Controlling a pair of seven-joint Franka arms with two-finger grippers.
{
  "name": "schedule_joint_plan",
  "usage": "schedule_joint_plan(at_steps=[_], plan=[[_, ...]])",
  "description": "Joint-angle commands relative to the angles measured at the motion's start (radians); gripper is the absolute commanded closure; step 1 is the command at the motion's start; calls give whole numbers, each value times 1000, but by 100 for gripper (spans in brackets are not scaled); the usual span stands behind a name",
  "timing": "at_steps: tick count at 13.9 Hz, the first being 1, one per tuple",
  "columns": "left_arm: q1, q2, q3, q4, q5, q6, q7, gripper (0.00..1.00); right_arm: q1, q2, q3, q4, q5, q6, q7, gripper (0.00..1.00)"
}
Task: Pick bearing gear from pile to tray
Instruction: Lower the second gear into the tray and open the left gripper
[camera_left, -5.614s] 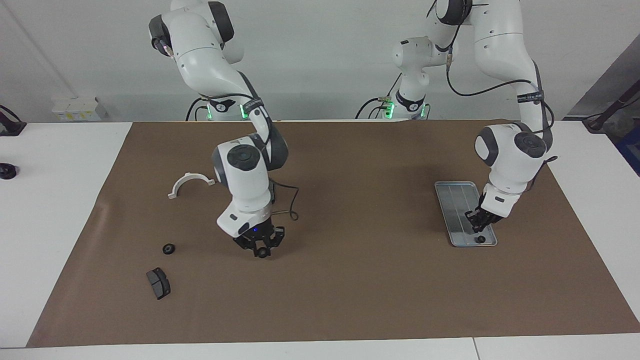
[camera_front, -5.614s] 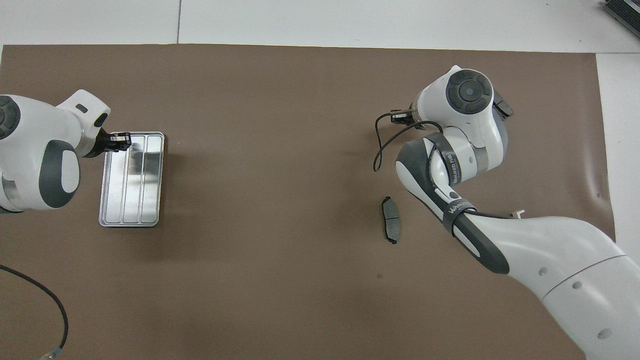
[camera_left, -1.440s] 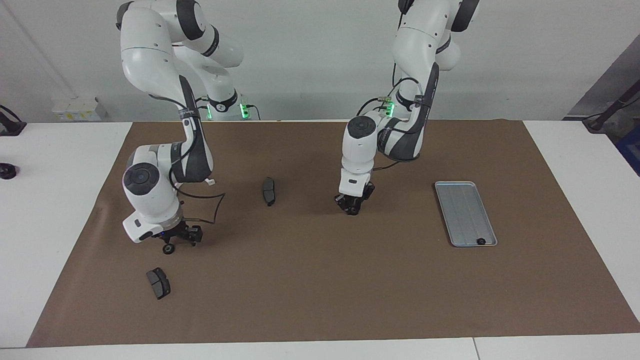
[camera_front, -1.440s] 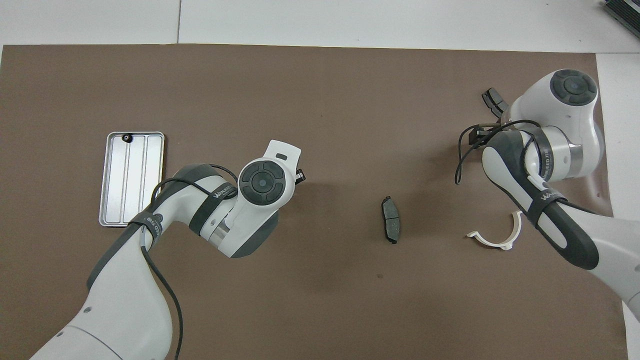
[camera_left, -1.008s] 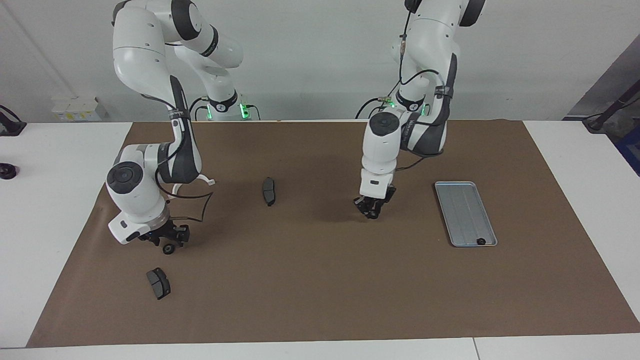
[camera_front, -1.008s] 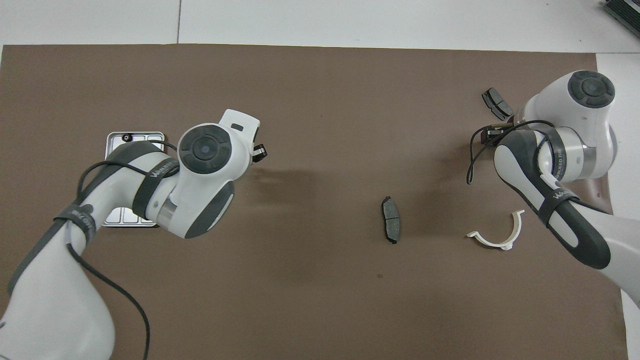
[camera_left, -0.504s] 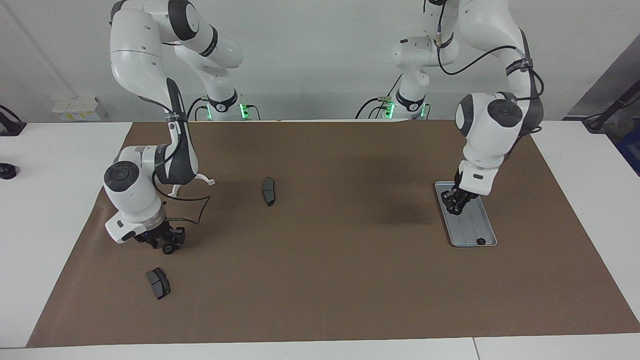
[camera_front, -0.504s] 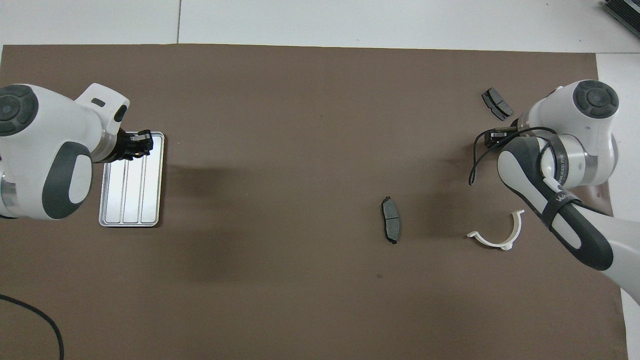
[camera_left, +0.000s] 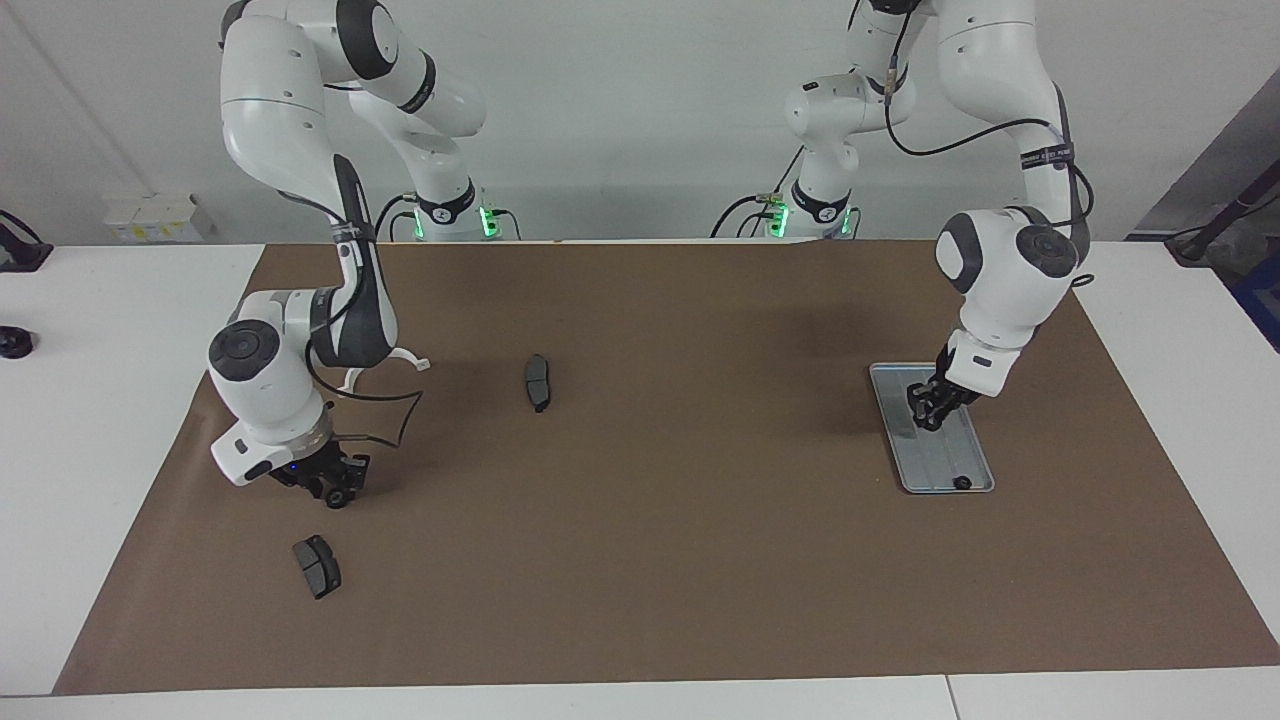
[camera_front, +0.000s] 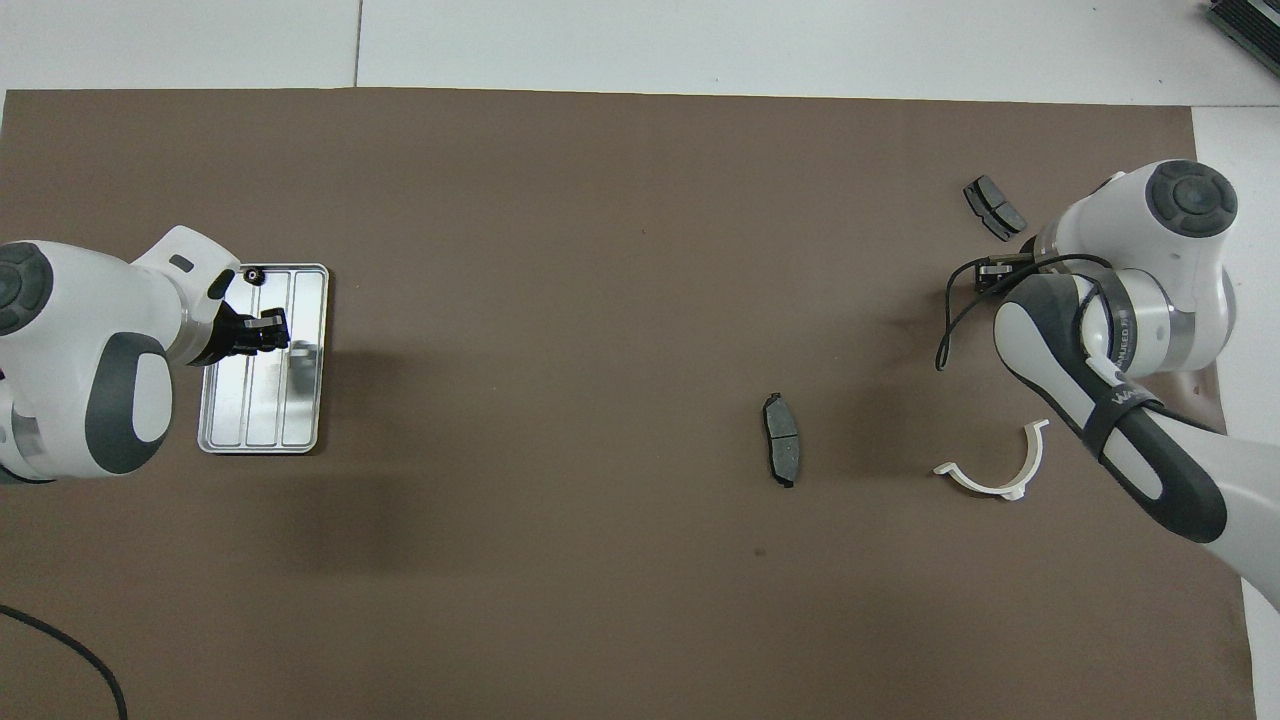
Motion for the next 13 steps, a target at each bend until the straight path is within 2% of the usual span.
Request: schedule_joint_plan(at_steps=[1, 4, 6, 7, 8, 11, 13], plan=[[14, -15, -4, -66, -21, 75, 38, 100, -19, -17, 11, -35, -8, 24, -4, 63], [16, -8, -4, -67, -21, 75, 42, 95, -19, -15, 11, -30, -6, 24, -4, 71], [14, -12, -4, -76, -22, 66, 42, 68, -12, -15, 11, -20, -6, 23, -6, 75], [16, -13, -4, -78, -21, 63, 44, 45, -6, -17, 12, -7, -5, 19, -7, 76], [16, -13, -4, -78, -21, 55, 51, 0, -6, -18, 29, 5, -6, 18, -7, 76], [16, -27, -6, -41, -21, -13, 68, 0, -5, -17, 104, 55, 27, 13, -6, 80], [7, -44, -4, 35, -21, -108, 68, 0, 6, -17, 156, 69, 31, 24, -7, 81]])
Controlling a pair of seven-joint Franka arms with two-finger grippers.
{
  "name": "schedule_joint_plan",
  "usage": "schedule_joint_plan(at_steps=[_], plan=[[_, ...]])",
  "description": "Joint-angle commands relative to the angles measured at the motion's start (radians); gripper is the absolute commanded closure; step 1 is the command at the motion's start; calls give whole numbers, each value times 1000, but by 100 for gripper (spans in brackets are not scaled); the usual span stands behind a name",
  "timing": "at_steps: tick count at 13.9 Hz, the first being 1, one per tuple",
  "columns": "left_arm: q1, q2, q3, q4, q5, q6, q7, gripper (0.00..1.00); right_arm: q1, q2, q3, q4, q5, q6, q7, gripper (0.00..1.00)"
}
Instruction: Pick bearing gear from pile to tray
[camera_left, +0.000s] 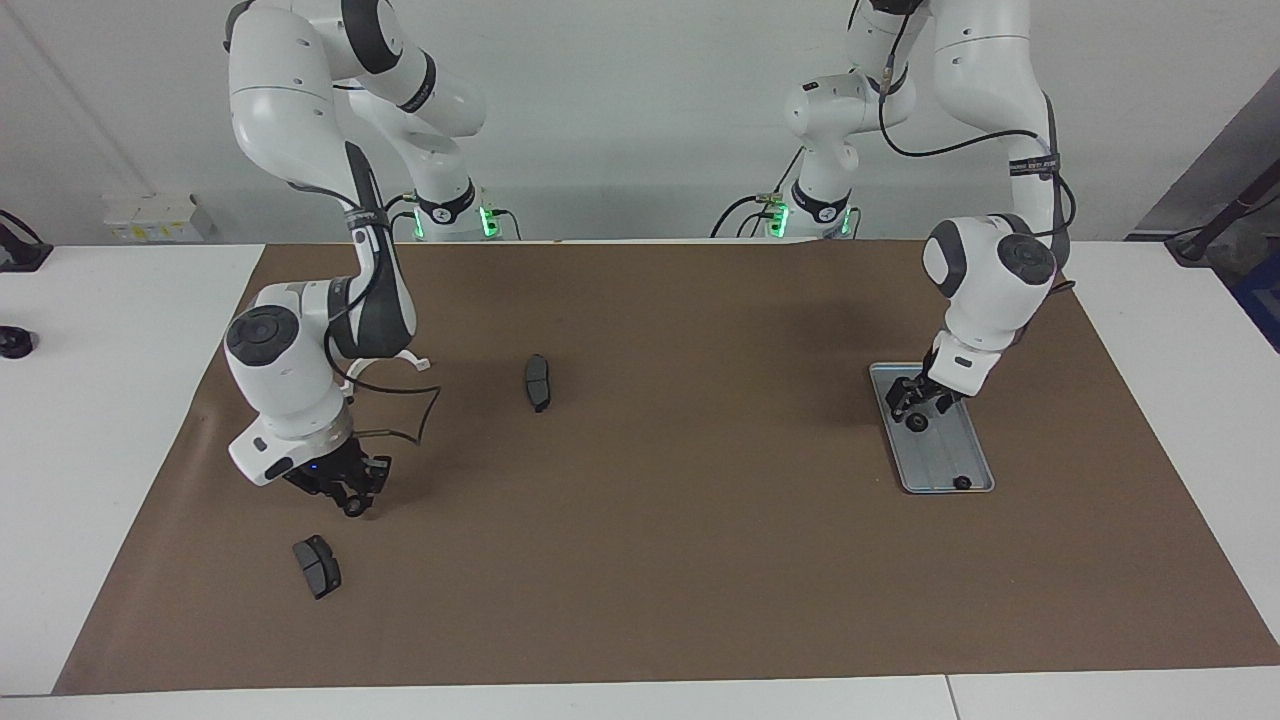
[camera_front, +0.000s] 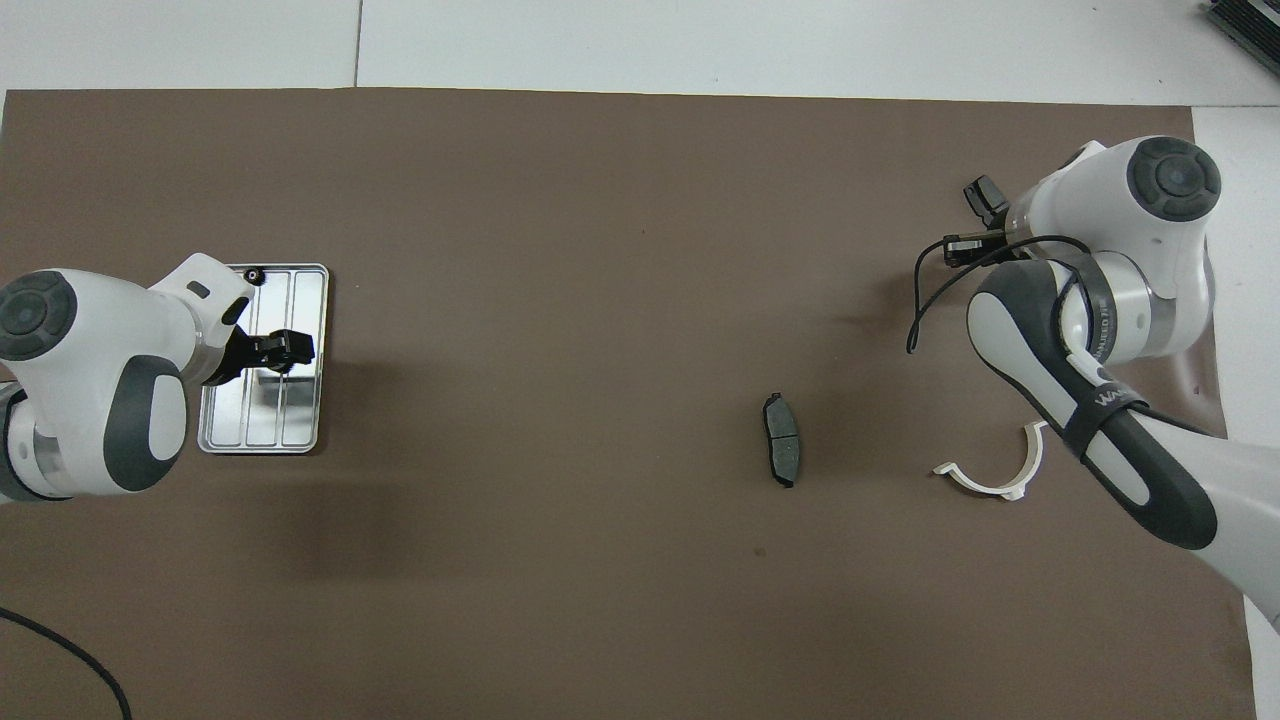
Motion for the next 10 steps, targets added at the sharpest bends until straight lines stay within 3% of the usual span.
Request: schedule_joint_plan(at_steps=[1, 5, 10], plan=[[0, -49, -6, 93, -20, -129, 28, 0, 38, -5, 51, 11, 18, 21, -6, 82], [-3, -58, -14, 248, -16, -277, 48, 0, 225, -5, 50, 16, 18, 141, 67, 82], [-3, -58, -61, 446, -13, -518, 48, 0, 417, 20, 48, 101, 9, 155, 213, 82]])
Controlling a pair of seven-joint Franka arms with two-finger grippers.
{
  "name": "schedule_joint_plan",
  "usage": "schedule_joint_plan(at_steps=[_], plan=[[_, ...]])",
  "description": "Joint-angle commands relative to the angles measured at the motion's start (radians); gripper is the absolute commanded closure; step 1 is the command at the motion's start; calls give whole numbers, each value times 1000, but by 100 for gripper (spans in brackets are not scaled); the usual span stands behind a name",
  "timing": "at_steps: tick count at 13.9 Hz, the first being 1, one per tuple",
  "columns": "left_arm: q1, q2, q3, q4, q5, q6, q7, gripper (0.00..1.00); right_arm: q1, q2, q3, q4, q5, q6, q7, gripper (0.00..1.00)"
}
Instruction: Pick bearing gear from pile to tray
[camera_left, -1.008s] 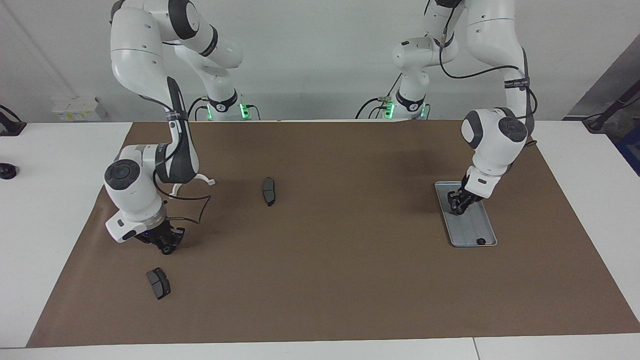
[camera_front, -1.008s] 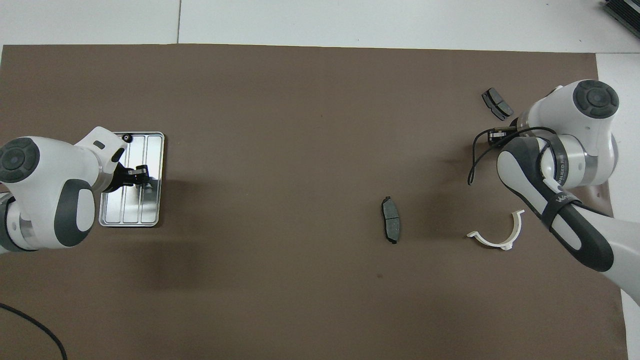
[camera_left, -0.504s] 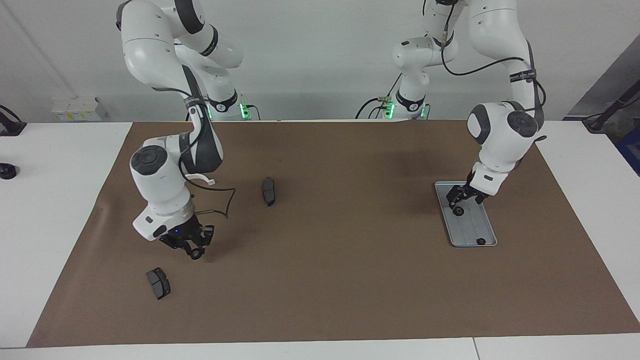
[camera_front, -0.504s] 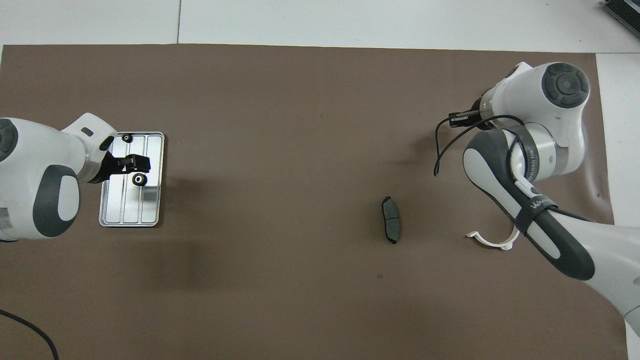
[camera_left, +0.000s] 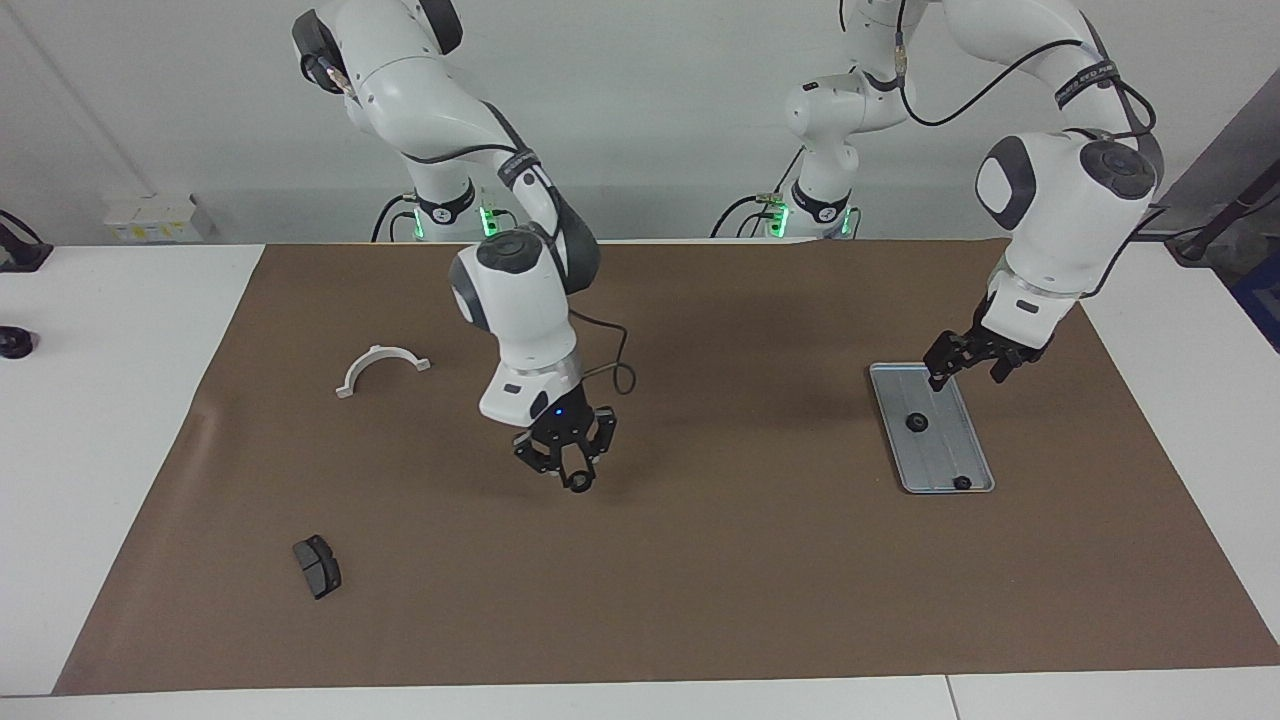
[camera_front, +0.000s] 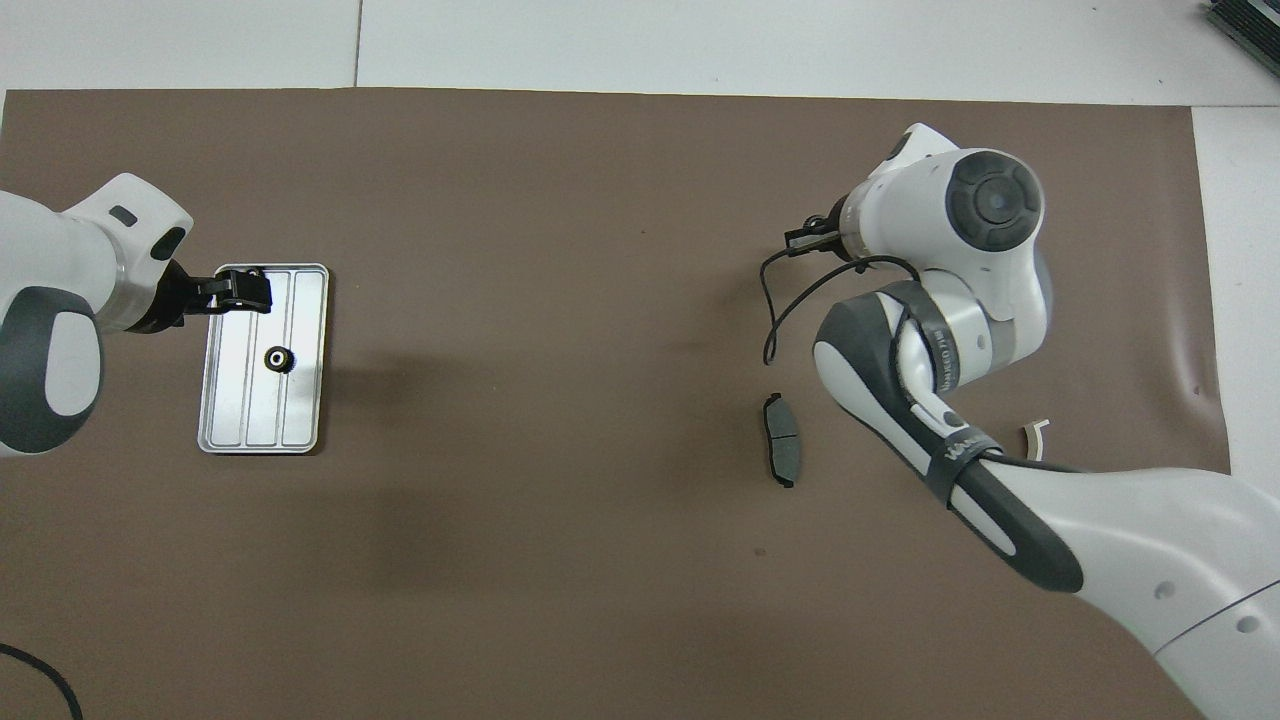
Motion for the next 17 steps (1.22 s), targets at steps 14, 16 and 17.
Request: schedule_joint_plan(at_steps=[14, 16, 17], plan=[[-51, 93, -40, 60, 13, 81, -16, 0, 328, 161, -9, 123, -167, 6, 501, 60], [-74, 116, -40, 60, 15, 117, -66, 0, 319, 155, -11, 123, -175, -46, 492, 54], [-84, 132, -40, 62, 18, 128, -83, 0, 312, 155, -9, 123, -178, -63, 489, 51]])
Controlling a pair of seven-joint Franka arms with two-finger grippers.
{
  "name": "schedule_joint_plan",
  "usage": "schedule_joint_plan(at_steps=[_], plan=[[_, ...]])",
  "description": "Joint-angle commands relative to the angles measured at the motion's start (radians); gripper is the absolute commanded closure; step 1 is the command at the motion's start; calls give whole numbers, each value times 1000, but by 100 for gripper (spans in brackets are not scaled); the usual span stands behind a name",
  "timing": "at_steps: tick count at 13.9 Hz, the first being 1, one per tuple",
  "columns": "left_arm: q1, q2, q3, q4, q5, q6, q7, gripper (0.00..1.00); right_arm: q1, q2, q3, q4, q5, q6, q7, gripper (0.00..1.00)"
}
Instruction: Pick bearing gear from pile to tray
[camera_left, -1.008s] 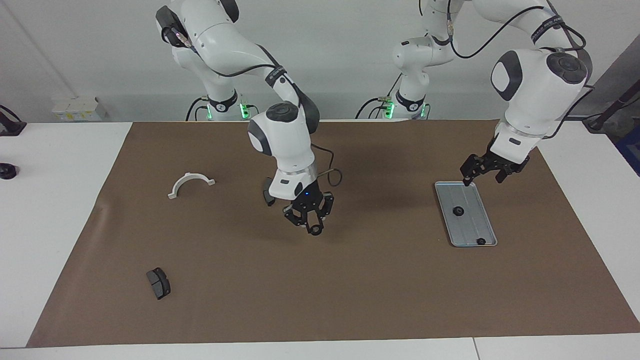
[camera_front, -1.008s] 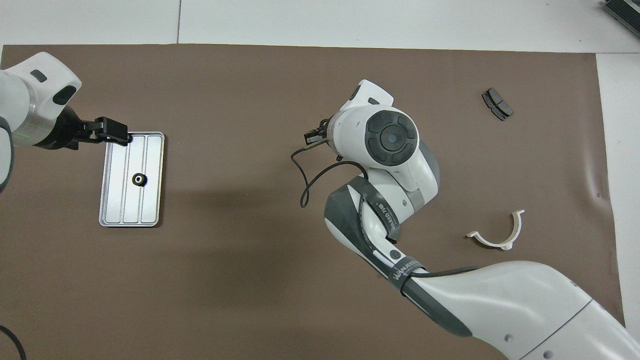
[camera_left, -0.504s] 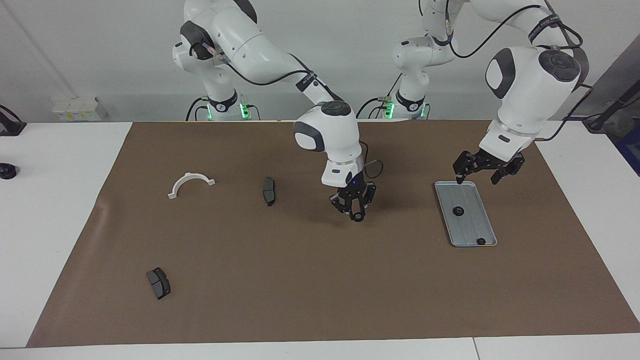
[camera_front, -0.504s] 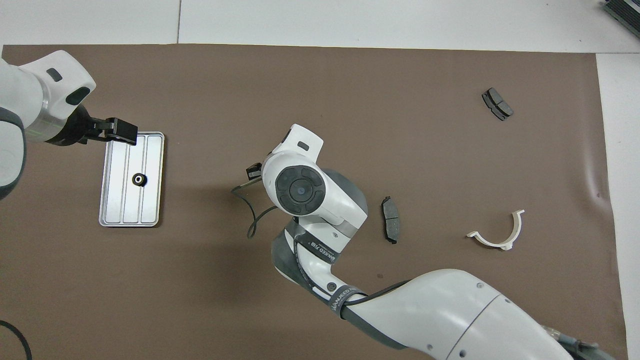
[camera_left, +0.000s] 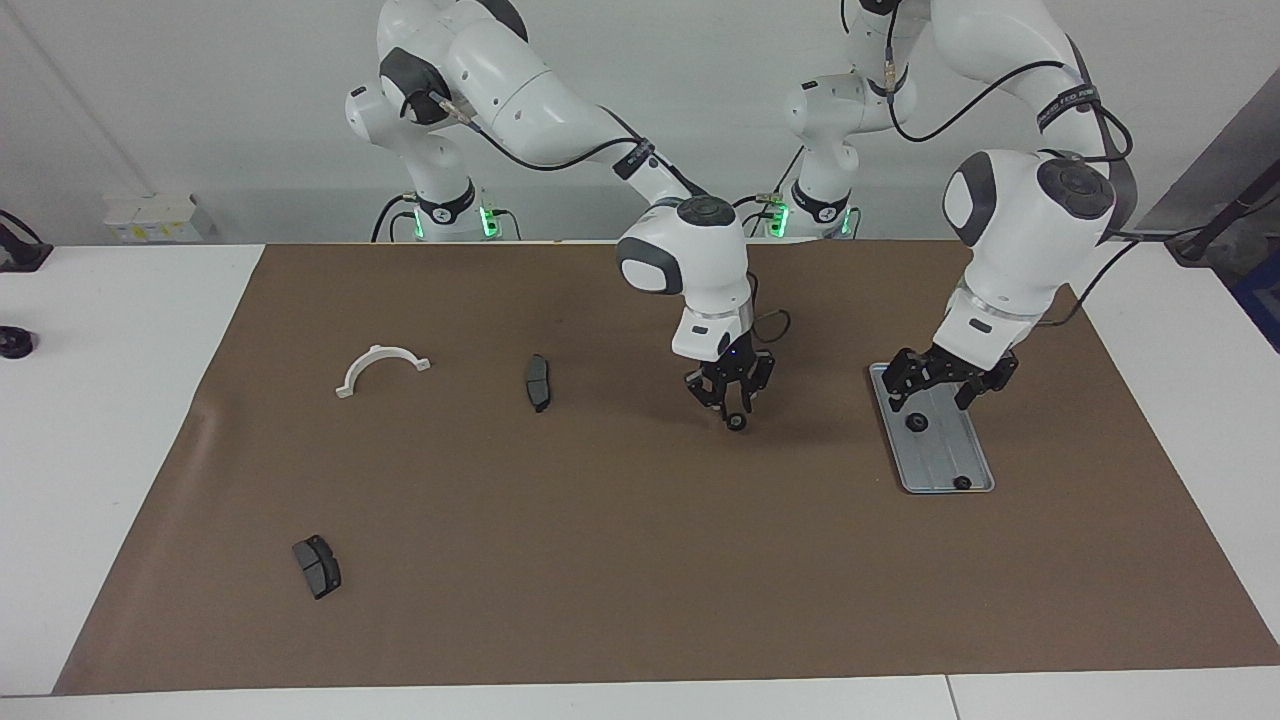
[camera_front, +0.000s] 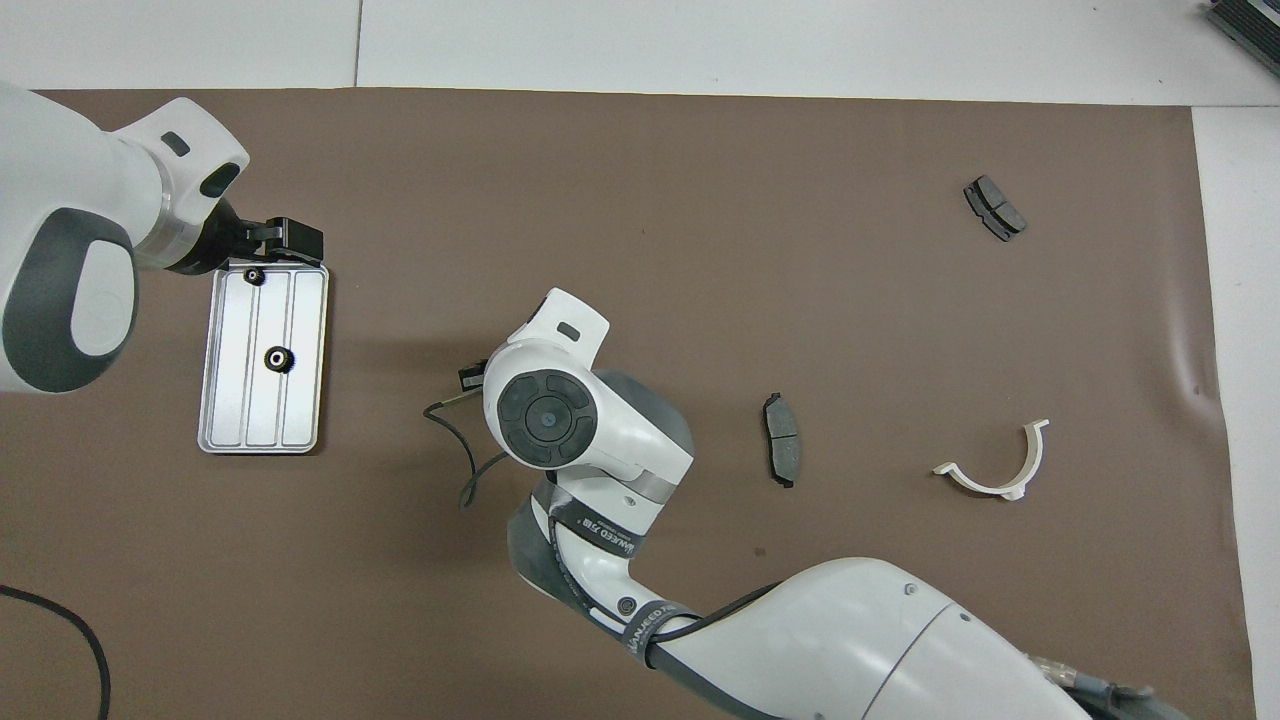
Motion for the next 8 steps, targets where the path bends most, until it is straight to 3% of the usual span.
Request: schedule_joint_plan(at_steps=[1, 5, 8], plan=[[-44, 32, 11, -11, 12, 63, -61, 0, -16, 0, 2, 15, -37, -44, 9, 50], [-148, 117, 14, -12, 50, 163, -250, 0, -55, -20, 1, 15, -38, -53, -10, 50], [-239, 179, 12, -50, 158, 274, -456, 0, -144, -109, 15, 12, 17, -157, -74, 50]])
